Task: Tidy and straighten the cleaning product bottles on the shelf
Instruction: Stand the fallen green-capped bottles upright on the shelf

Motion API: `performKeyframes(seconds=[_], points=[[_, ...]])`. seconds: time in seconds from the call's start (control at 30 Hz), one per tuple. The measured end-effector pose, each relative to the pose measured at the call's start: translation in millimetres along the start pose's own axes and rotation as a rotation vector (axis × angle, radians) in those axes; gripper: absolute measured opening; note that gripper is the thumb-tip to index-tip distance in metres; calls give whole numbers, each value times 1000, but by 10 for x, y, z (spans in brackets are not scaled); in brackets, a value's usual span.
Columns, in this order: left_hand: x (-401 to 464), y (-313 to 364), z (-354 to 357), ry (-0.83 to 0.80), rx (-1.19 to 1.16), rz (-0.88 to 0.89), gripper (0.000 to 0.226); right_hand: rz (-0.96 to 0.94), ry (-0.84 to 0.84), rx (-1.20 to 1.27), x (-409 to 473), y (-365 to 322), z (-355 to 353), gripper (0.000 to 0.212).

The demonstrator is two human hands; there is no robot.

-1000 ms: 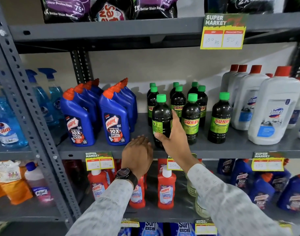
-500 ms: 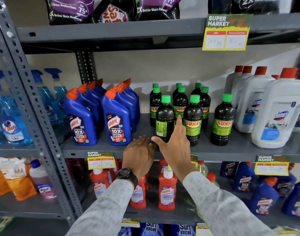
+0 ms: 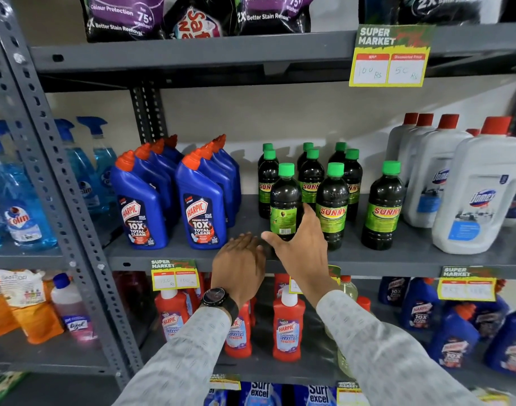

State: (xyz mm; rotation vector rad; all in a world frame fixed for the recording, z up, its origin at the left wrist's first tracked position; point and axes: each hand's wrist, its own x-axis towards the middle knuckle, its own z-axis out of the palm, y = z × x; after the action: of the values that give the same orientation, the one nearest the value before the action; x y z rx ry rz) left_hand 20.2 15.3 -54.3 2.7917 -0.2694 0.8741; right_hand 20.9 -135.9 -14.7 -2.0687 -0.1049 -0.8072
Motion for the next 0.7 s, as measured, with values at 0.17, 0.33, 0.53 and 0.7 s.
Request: performKeyframes(seconds=[0.17, 0.33, 0.53, 0.7], points=[[0, 2, -20, -24, 11, -4, 52, -15, 25, 38, -22, 33, 59, 83], [12, -1, -11, -37, 6, -6, 52, -9, -73, 112, -5, 51, 52, 82], [9, 6, -13, -30, 35, -7, 54, -24, -55, 56, -14, 62, 61, 81], [11, 15, -11, -30, 11, -22, 59, 13, -158, 187, 10, 120, 9, 89]])
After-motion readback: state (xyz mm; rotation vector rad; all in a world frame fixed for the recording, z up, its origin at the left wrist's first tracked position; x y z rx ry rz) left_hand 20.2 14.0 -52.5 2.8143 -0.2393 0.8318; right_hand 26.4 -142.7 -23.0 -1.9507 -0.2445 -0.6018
